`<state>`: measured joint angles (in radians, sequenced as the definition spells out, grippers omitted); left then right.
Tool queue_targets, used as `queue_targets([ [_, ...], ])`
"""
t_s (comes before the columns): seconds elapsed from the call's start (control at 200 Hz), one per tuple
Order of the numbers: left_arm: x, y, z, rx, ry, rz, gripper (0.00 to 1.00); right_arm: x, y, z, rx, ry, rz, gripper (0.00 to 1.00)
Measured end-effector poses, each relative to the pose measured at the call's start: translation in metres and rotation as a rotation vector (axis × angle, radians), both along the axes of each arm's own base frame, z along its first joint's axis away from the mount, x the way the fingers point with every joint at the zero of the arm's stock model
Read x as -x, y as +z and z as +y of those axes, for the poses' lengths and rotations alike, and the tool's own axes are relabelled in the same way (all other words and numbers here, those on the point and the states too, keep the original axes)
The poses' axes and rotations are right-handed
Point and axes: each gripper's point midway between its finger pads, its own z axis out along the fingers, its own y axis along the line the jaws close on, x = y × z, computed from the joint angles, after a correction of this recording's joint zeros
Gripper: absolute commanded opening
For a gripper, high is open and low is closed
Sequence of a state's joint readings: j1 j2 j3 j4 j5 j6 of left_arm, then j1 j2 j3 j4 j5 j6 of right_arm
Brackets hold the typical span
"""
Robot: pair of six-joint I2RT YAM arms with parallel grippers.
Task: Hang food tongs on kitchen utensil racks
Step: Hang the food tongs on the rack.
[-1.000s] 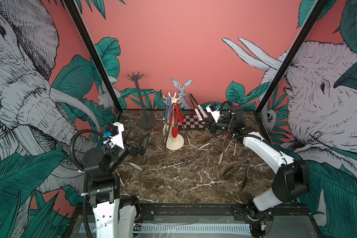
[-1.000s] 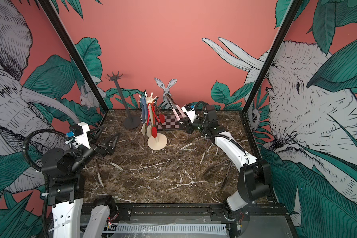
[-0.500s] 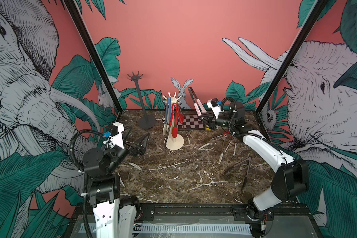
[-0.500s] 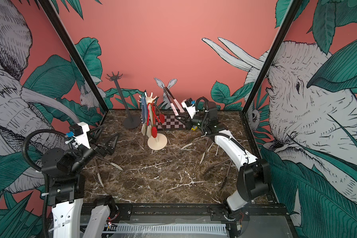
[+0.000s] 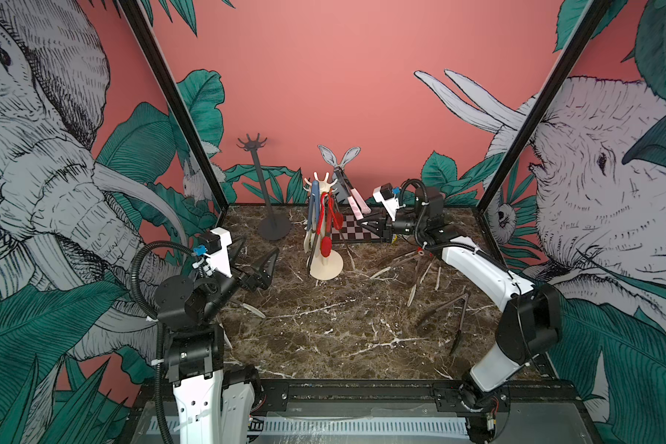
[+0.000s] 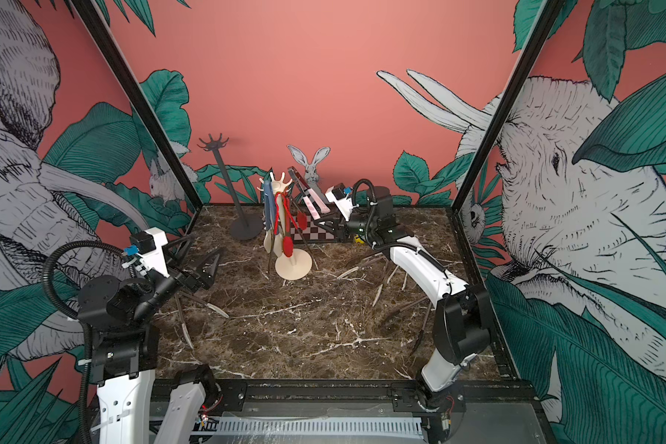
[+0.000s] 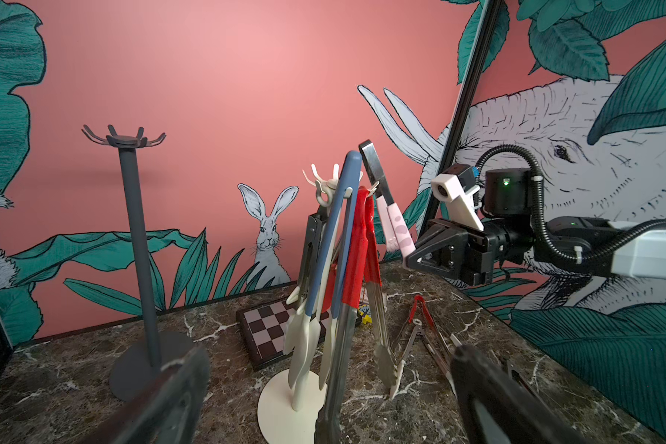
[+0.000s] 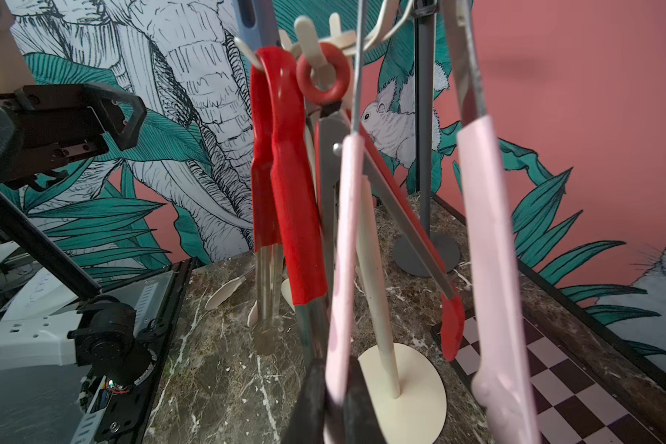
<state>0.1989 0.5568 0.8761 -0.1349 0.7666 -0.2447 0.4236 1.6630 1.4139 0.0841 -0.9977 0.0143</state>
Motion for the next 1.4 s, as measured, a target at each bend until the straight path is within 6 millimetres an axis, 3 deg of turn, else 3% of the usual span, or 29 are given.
queue_targets([
  [0.705, 0.0, -0.001, 0.0, 0.0, 0.0, 0.001, 0.99, 0.004, -0.006, 0.007, 0.001, 0.045, 0.032, 0.0],
  [1.08, 0.0, -0.001, 0.0, 0.0, 0.0, 0.0, 0.99, -0.001, 0.005, 0.009, -0.016, 0.043, 0.033, 0.0],
  [1.4, 0.0, -0.001, 0.0, 0.0, 0.0, 0.001, 0.99, -0.001, -0.007, 0.012, -0.014, 0.068, 0.085, 0.0],
])
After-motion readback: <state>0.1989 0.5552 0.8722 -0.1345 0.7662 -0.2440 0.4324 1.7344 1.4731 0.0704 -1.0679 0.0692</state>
